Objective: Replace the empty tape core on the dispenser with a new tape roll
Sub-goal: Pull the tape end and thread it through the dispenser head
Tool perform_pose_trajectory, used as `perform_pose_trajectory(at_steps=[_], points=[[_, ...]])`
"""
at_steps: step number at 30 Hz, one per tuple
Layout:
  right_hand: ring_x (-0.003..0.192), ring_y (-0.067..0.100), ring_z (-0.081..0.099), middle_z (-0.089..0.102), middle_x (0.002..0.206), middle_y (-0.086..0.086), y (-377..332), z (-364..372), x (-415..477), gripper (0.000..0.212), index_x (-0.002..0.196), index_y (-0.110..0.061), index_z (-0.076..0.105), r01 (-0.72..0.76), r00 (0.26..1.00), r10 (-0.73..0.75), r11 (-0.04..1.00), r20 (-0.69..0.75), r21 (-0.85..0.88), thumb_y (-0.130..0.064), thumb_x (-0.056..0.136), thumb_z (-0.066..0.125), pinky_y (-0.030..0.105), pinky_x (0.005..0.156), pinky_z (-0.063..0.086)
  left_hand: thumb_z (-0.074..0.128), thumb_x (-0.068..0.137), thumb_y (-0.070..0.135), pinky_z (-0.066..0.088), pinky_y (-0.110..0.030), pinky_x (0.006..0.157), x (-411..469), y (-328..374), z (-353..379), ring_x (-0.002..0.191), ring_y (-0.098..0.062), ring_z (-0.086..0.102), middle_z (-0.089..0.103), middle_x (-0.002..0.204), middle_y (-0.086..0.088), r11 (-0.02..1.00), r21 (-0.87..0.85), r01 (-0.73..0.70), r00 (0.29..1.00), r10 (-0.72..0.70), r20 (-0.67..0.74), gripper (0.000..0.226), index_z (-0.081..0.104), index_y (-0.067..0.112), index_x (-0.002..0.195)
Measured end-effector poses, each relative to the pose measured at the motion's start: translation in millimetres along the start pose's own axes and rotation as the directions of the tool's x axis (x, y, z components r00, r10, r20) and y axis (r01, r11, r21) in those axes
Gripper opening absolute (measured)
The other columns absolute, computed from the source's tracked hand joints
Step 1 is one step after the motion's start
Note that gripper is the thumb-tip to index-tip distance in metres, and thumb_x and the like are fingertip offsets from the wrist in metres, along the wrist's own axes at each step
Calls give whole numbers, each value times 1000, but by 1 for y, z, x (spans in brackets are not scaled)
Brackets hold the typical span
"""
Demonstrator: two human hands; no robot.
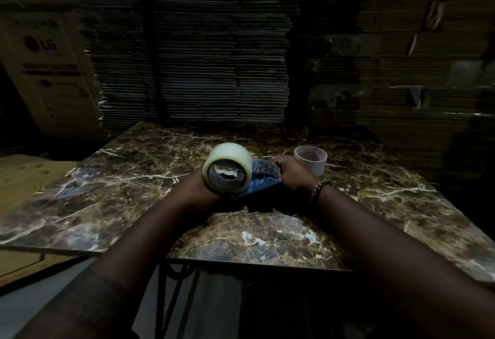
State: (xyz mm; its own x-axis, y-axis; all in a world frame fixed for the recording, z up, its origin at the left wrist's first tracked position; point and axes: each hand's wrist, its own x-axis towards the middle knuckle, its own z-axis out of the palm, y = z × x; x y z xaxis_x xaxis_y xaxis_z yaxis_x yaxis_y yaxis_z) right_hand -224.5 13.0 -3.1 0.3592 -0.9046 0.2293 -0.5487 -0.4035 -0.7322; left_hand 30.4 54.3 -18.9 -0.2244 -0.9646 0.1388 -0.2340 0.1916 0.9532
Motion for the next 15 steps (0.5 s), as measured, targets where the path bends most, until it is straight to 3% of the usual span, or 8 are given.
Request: perform_pose_trajectory(at_steps=[2,4,8,11,15], points=[[84,5,65,78,97,2,-3,-1,-1,9,93,-11,76,7,1000,-7,1000,5,-5,-8,85,78,28,75,55,95,66,-11,61,-18,70,1,-1,1,95,-5,80,83,106,2,1000,-5,-1,1000,1,9,62,77,26,112],[81,3,64,77,94,1,-5,-3,-2,8,90,-13,75,4,1000,-3,1000,14,-10,-7,85,78,24,73,53,97,63,-9,65,-28,74,3,-4,0,100,-13,80,83,110,-1,1000,-24,14,1000,-14,3,64,78,25,115],[89,14,70,79,98,7,-1,-4,3,8,93,-8,77,-28,1000,29,995,10,-92,-7,85,79,38,81,57,96,62,-9,67,-43,82,5,-9,-2,107,-22,80,82,116,-4,997,-67,33,999,-31,23,71,77,21,124],[79,6,69,78,87,0,0,-9,0,18,83,-18,75,-51,998,47,989,-31,-140,0,81,79,37,74,58,96,62,-11,67,-49,85,7,-12,-3,111,-26,78,81,121,-7,997,-78,26,999,-24,25,78,72,18,131],[86,10,72,78,92,1,7,-21,-8,19,92,-14,77,-118,982,83,972,-167,-206,-4,77,82,30,80,60,94,64,-15,68,-43,79,8,-11,-1,108,-23,79,81,119,-6,997,-78,26,1000,-25,11,80,69,16,134]])
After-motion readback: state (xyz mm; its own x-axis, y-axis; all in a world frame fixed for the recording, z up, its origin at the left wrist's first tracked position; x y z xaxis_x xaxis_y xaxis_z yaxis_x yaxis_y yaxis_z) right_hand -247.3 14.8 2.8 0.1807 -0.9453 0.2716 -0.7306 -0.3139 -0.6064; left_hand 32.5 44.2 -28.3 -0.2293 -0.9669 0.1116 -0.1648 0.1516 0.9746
